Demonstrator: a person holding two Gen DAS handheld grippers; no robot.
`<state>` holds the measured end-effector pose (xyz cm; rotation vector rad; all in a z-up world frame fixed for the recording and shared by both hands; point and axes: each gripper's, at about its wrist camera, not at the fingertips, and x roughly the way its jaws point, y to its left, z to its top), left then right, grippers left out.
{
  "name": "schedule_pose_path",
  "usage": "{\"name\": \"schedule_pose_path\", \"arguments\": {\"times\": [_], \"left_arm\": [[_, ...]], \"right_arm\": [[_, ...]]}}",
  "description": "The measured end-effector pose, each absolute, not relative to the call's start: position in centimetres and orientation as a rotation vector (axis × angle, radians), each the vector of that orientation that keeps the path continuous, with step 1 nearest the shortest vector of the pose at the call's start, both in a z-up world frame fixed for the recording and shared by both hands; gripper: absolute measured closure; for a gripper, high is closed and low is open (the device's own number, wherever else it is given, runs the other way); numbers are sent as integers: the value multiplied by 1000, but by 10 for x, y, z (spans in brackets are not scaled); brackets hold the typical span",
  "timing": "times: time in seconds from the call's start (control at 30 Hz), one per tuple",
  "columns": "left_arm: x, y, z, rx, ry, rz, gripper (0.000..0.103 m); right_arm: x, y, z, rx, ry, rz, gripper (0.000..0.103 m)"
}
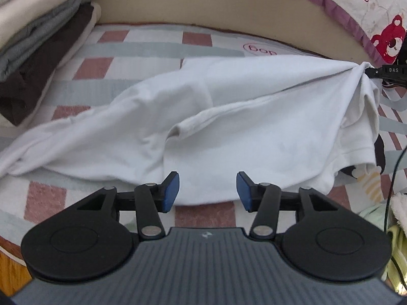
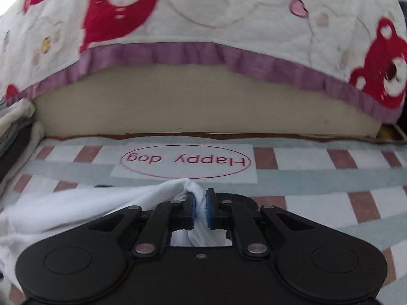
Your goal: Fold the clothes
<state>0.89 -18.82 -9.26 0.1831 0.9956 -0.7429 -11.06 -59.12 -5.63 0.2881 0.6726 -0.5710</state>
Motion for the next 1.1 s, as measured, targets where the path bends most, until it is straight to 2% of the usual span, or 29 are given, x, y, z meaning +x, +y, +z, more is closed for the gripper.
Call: {"name": "schedule_pose_path", "arguments": {"times": [0.07,0.13,0.2,0.27,0.33,0.37,0.4,0.47,0.6,0.73,0.77,0.8,0.83,0.93,1.0,1.07,1.1], "left_arm": [[12,-186,-97,165,1019,-750,53],[14,-185,-101,144,1038,-761,50],[18,-184,-106,118,1054,-772,50],[20,-184,-112,106,1072,-781,54],[20,-184,-117,97,1083,-799,75],[20,-185,-118,100,1081,-807,89],[20,-185,-119,103,1080,-815,97],[19,-184,-117,99,1063,-824,103],[14,-180,-107,70,1000,-862,103],[8,-179,-99,106,982,-893,103],[7,-178,-98,133,976,-882,103],[6,-177,-98,160,970,-871,103],[6,-177,-97,187,965,-860,103],[10,-167,-97,204,967,-833,103],[14,-161,-101,195,1005,-801,103],[18,-155,-104,182,1025,-765,102],[20,-153,-106,176,1036,-746,102]], "right_arm": [[-110,-594,-61,287,699,-623,85],[-110,-595,-64,274,724,-672,71],[-117,-585,-59,233,749,-686,65],[-125,-575,-54,215,788,-678,65],[-135,-563,-46,211,772,-642,65],[-138,-556,-43,209,749,-608,65],[-140,-547,-39,205,718,-556,65],[-143,-522,-33,189,659,-427,65],[-128,-467,-41,168,701,-115,65],[-101,-404,-62,0,796,68,63],[-95,-389,-67,-43,819,114,60],[-88,-373,-72,-85,841,160,45],[-83,-358,-79,-176,865,192,37],[-73,-315,-105,-588,933,242,38],[-70,-305,-120,-694,931,285,40],[-58,-310,-130,-635,1019,292,65],[-53,-316,-131,-578,1053,279,93]]}}
